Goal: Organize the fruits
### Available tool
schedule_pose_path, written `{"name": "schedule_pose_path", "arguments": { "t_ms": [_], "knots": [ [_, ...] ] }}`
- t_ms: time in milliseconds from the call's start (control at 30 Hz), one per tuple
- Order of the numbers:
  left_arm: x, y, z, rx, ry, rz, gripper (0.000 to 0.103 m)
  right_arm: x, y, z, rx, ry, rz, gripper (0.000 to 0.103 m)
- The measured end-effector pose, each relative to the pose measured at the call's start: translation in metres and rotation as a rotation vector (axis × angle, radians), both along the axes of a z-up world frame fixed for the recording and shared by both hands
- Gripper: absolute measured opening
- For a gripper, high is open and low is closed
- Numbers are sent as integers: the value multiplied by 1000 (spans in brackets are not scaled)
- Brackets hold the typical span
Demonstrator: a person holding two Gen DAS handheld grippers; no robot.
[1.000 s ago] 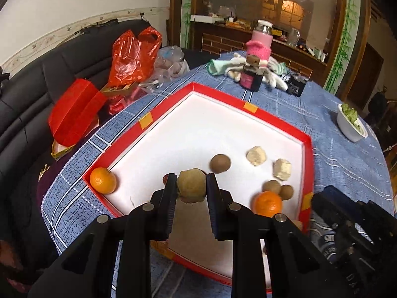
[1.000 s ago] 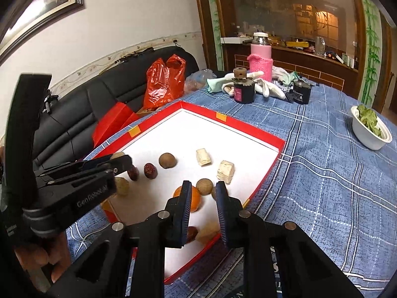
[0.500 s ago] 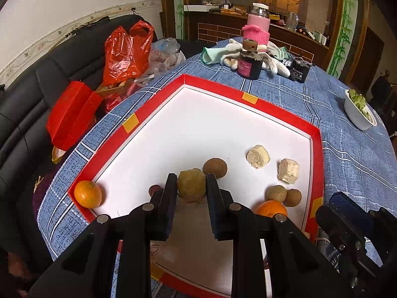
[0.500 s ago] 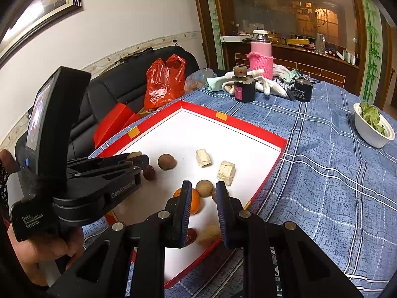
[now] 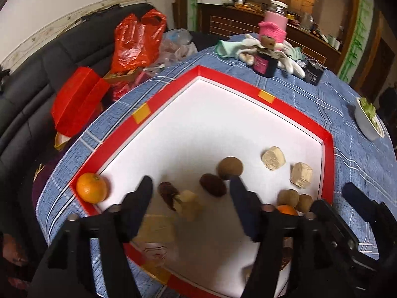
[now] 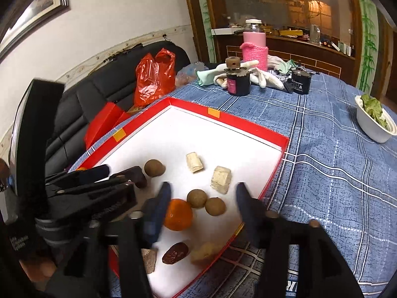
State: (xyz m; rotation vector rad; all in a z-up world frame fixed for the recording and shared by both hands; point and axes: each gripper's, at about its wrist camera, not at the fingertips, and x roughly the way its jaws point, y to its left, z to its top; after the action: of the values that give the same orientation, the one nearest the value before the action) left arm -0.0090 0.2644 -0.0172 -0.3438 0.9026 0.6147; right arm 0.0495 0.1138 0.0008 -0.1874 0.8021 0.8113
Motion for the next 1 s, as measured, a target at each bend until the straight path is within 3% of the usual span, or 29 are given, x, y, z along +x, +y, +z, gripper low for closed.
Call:
{"name": "schedule_pose_path", "arguments": {
  "t_ms": [67,233,567,1000],
  "knots": [
    [-3,-3,4,24,-2,-2,74,1,-4,2,13,0,-11,74],
    [-13,-15,15,59,-24,-29,85,-7,-14,10,27,-21,4,77],
    [-35,-53,30,100,-47,-71,98,-31,-66,36,26,-111,5,97],
    [-54,-84,37,89,-73,-88,98,-60,-111,42,-8,-158,13,101]
  ]
}}
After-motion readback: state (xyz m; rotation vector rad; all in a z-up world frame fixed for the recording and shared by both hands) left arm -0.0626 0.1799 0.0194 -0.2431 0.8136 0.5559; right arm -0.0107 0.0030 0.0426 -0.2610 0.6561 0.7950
